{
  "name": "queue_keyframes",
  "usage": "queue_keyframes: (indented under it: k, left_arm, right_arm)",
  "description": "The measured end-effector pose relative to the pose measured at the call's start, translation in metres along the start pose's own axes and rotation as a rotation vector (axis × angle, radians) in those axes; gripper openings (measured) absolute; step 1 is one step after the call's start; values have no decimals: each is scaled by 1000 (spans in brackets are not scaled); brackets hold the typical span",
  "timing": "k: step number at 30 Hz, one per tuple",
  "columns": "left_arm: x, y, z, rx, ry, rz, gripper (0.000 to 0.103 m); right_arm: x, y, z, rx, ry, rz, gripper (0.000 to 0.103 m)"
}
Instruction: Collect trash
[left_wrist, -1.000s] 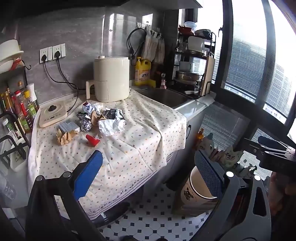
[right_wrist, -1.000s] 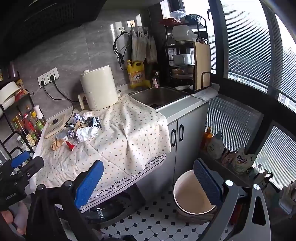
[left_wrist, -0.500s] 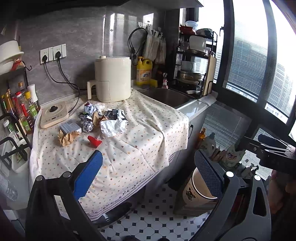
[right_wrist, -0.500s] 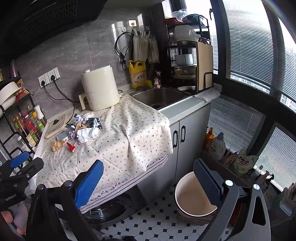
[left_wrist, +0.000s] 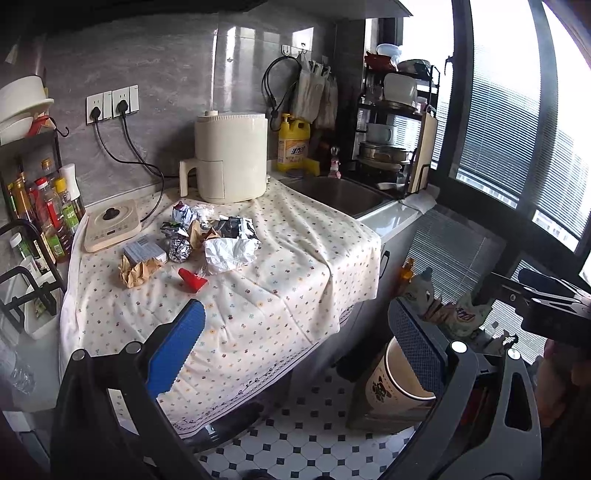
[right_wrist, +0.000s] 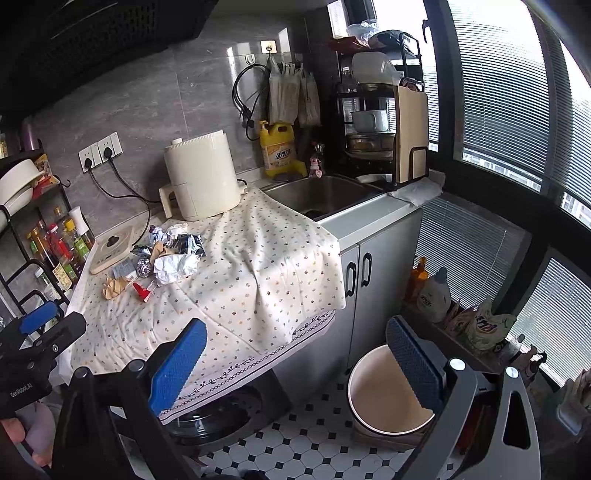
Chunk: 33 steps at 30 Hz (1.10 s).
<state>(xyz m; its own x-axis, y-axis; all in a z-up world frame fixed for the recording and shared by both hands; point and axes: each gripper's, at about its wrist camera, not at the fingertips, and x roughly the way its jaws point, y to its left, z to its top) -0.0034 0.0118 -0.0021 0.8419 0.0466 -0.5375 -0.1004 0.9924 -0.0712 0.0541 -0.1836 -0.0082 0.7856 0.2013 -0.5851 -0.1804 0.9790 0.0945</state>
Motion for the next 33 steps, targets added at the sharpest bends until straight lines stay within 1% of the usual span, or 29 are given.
queue_keyframes:
  k: [33]
  left_arm:
    - [-7, 1, -2, -16, 2, 26, 99]
  right_arm:
    - [0, -4, 1, -9, 2, 35, 95]
